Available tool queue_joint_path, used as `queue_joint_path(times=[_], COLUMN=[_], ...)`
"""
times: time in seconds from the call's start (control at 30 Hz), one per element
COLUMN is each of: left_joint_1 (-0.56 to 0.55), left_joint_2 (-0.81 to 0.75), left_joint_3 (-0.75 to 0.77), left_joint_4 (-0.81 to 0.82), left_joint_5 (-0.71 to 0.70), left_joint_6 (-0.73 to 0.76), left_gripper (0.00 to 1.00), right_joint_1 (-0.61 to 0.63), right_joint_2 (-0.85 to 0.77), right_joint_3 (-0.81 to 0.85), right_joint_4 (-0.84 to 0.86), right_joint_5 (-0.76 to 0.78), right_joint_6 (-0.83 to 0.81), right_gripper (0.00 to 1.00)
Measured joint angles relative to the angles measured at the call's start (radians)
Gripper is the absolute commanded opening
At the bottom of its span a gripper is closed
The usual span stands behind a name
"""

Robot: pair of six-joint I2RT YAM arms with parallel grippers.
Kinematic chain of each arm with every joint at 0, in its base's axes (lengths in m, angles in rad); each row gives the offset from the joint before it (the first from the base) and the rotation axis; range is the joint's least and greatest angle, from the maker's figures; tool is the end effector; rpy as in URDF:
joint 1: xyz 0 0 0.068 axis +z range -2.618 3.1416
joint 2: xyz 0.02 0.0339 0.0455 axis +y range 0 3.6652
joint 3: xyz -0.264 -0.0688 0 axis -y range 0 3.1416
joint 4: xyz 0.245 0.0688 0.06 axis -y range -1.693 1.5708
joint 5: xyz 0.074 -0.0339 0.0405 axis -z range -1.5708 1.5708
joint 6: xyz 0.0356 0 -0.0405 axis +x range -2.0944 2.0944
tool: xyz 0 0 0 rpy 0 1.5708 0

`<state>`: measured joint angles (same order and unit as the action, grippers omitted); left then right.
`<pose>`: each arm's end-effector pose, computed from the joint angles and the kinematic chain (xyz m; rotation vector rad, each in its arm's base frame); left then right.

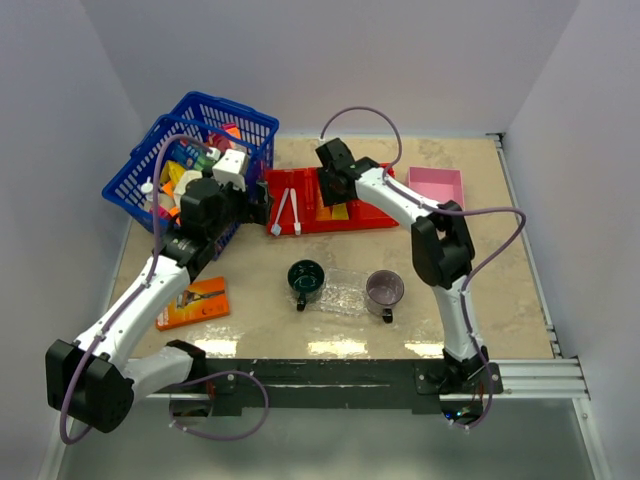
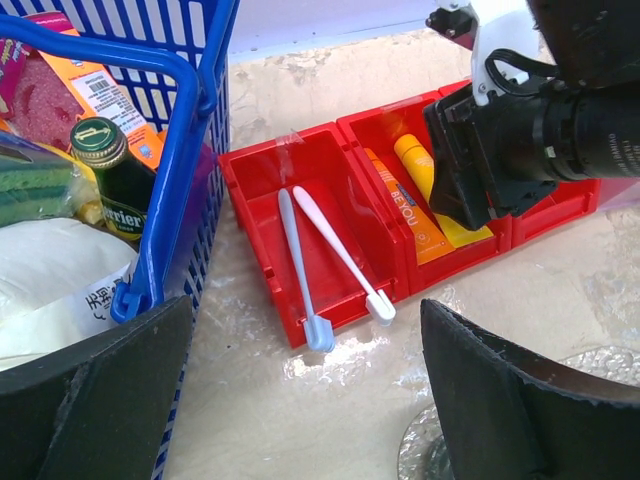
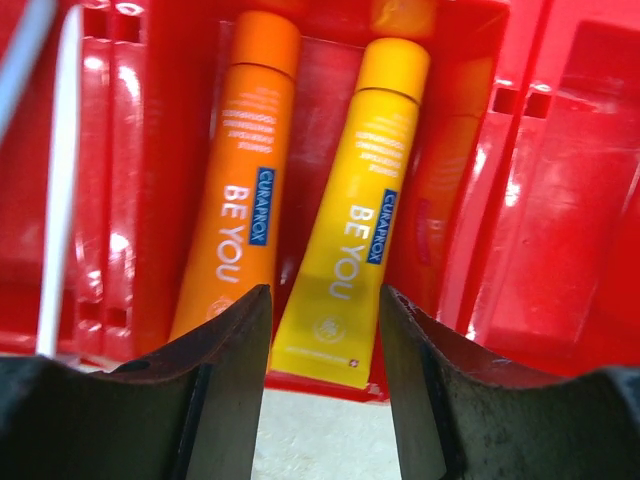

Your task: Prepare toiletry sets of a toothbrush and toothpaste on the tray

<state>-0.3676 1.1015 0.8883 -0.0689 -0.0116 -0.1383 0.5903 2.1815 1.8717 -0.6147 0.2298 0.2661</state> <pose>0.2409 -0.0923 0.3253 0.2055 1.8553 -0.3405 0.4103 0.2651 0.2255 -0.3033 2.4443 0.0838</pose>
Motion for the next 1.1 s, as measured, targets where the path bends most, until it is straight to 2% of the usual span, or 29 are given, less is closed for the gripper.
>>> queue_joint_path(times=[0.43, 1.1], left_joint_1=[0.000, 0.000], left_joint_2=[0.000, -0.006], left_joint_3=[0.000, 0.000], left_joint_4=[0.000, 0.000], left_joint_5=[0.023, 0.032], left_joint_6=[0.000, 0.000], left_gripper=[1.00, 1.00], right_joint_1=[0.013, 0.019], right_joint_2=[0.084, 0.105], right_joint_3=[0.080, 0.099], right_joint_4=[-0.047, -0.088], right_joint_5=[0.121, 0.121], right_joint_6=[0.002, 0.087], right_gripper=[0.50, 0.50])
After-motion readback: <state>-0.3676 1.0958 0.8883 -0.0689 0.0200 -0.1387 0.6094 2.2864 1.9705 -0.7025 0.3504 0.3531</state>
